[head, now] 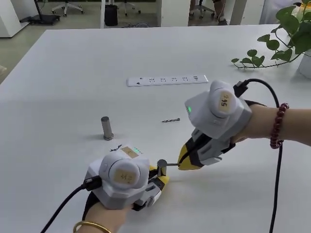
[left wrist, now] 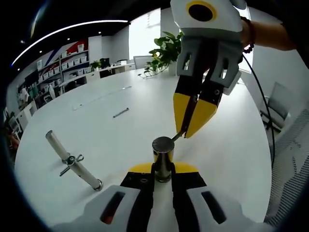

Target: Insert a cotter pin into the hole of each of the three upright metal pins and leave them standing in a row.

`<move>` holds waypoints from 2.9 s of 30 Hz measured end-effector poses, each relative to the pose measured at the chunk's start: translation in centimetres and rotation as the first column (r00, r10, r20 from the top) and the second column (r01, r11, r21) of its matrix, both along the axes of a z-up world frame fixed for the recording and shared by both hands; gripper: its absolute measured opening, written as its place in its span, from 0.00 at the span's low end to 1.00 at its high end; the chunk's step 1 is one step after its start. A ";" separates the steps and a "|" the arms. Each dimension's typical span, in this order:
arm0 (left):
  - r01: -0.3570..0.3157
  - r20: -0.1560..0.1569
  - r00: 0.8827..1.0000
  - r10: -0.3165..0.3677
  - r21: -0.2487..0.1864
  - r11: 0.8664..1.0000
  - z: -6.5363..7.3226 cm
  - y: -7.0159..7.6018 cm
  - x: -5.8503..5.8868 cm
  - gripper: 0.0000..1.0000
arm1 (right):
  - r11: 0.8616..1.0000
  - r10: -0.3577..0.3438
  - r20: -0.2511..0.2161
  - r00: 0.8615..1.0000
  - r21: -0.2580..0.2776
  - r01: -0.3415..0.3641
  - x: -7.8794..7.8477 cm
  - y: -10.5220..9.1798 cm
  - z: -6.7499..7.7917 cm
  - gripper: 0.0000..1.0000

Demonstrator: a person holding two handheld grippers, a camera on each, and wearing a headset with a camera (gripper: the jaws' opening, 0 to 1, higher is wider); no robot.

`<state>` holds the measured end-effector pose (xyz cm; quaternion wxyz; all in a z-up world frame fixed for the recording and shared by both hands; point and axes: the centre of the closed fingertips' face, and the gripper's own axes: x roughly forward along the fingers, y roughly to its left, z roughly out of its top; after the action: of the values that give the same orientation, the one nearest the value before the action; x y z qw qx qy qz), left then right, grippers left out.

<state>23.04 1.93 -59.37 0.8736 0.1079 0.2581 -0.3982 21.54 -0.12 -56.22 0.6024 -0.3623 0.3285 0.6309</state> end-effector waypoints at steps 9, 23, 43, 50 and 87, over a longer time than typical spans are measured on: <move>-0.018 0.002 1.000 0.018 -0.015 1.000 -0.1 0.0 0.0 0.10 | 1.000 -0.014 0.001 1.000 0.006 0.014 0.0 0.4 0.0 0.00; -0.021 -0.004 1.000 0.021 -0.017 1.000 -0.2 0.0 0.0 0.10 | 0.999 -0.036 -0.003 0.999 0.021 0.036 0.1 1.0 -0.4 0.00; -0.025 -0.008 1.000 0.025 -0.019 0.999 -0.2 0.0 -0.1 0.10 | 0.982 -0.166 -0.073 0.983 0.084 0.172 0.0 0.3 0.2 0.00; -0.025 -0.010 1.000 0.025 -0.018 1.000 -0.2 0.0 -0.1 0.10 | 0.981 -0.160 -0.071 0.985 0.099 0.167 -0.1 1.1 0.5 0.00; -0.064 -0.051 0.997 0.063 -0.011 0.998 -0.2 2.1 -1.2 0.28 | 0.969 -0.196 -0.070 0.978 0.141 0.204 0.2 2.7 0.8 0.20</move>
<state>21.81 4.06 -59.59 0.8796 0.0839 0.2811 -0.3744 21.71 2.60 -55.45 0.6785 -0.2643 0.3324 0.5993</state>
